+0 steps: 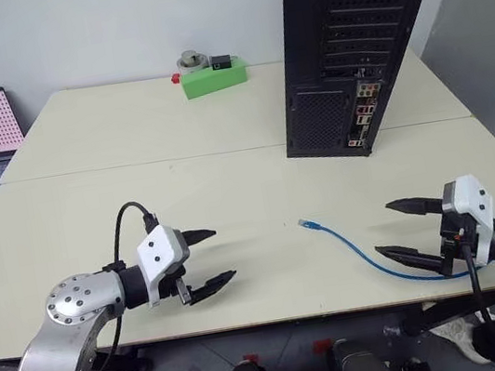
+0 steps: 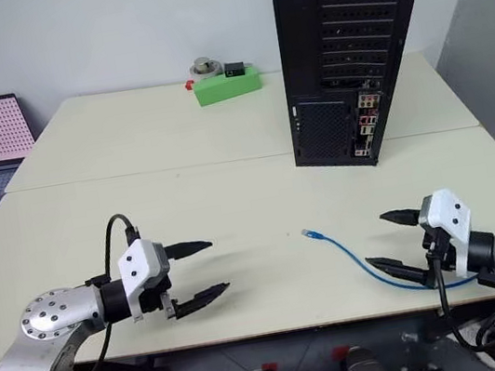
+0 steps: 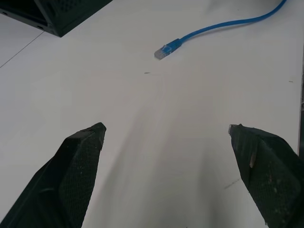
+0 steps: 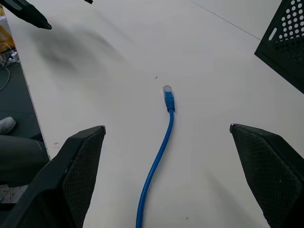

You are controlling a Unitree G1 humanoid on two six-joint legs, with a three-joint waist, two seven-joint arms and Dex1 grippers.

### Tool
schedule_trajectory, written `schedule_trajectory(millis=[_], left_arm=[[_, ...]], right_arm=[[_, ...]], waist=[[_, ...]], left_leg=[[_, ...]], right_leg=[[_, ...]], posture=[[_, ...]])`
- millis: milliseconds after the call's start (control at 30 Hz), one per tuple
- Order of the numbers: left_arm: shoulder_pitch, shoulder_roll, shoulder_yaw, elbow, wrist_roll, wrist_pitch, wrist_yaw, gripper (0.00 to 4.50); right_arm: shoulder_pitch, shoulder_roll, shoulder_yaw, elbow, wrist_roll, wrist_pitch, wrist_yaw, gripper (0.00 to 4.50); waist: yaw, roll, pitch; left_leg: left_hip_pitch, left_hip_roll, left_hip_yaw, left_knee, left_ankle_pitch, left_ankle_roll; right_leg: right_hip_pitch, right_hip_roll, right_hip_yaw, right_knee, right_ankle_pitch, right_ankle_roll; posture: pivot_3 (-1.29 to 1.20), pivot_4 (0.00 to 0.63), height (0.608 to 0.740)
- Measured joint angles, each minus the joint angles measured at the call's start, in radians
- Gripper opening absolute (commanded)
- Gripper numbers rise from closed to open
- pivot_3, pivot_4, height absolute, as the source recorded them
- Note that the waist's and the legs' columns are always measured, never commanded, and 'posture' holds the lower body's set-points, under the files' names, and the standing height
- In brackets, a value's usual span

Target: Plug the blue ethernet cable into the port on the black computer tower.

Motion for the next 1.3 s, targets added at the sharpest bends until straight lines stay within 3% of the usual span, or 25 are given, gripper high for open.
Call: schedule_trajectory(millis=[433,700,1067,1300], left_arm=[[-0.007,0.025,-0.041,-0.004,0.0,0.002,-0.03,4.45],[-0.099,-0.002,-0.124,0.007,0.022,0.004,-0.04,4.45],[-0.241,-0.076,-0.204,0.155,0.047,-0.066,-0.092,4.45],[-0.297,-0.11,-0.214,0.25,0.064,-0.097,-0.105,4.5]], right_arm=[[0.001,0.042,0.009,-0.023,-0.001,0.002,-0.041,4.45],[-0.023,0.163,0.166,-0.029,-0.087,0.014,-0.178,4.45],[-0.132,0.313,0.363,0.194,-0.272,-0.051,-0.249,4.45],[-0.171,0.366,0.401,0.256,-0.33,-0.057,-0.289,2.91]], waist=[[0.0,0.0,0.0],[0.0,-0.002,-0.001],[0.0,-0.003,-0.002],[-0.001,-0.003,-0.002]], left_leg=[[0.0,0.0,0.0,0.0,0.0,0.0],[0.0,0.0,0.0,0.0,0.0,0.0],[0.0,0.0,0.0,0.0,0.0,0.0],[0.0,0.0,0.0,0.0,0.0,0.0]], right_leg=[[0.0,0.0,0.0,0.0,0.0,0.0],[0.0,0.0,0.0,0.0,0.0,0.0],[0.0,0.001,0.0,0.001,0.001,0.002],[-0.001,0.001,0.0,0.001,0.003,0.005]], posture=[[0.0,0.15,0.74],[0.0,0.15,0.74],[0.0,0.15,0.74],[0.0,0.15,0.74]])
